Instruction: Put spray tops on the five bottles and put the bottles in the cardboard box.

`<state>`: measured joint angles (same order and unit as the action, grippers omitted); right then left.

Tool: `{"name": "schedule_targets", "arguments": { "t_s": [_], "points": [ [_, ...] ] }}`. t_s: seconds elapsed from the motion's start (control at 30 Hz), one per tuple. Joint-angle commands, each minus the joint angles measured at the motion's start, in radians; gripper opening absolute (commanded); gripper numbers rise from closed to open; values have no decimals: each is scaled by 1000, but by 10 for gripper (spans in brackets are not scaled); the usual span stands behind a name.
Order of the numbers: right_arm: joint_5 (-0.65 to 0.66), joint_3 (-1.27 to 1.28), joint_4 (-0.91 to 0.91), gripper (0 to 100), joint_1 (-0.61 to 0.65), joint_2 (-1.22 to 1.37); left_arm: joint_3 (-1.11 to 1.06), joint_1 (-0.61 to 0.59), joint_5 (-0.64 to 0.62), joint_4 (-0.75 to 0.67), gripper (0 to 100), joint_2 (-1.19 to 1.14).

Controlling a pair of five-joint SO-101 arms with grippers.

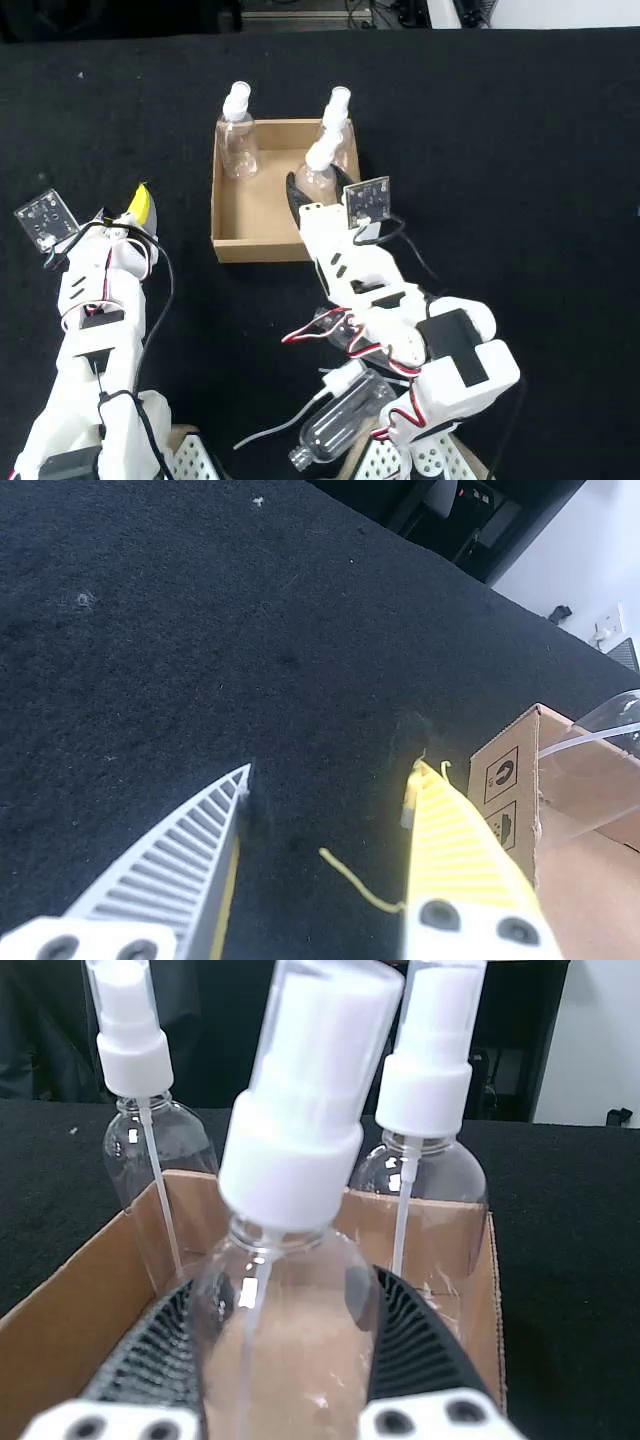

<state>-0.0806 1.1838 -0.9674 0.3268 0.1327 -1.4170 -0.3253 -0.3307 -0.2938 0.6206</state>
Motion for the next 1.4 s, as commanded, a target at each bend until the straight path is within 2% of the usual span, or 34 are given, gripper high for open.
{"name": "schedule_targets", "arguments": {
  "t_s": [0.0,0.13,0.4,0.63,1.13,1.37],
  "points": [
    [0,-56,-32,16,14,-1,5,10,-8,-25,220,5],
    [57,-56,-32,16,15,-1,5,10,-8,-25,220,5],
    [78,-56,-29,16,14,-1,4,10,-8,-25,220,5],
    [74,-59,-32,16,-28,-2,4,10,-8,-25,220,5],
    [72,-58,-26,19,-23,1,4,10,-8,-25,220,5],
    [72,-54,-25,179,-23,1,4,10,-8,-25,220,5]
  ]
}}
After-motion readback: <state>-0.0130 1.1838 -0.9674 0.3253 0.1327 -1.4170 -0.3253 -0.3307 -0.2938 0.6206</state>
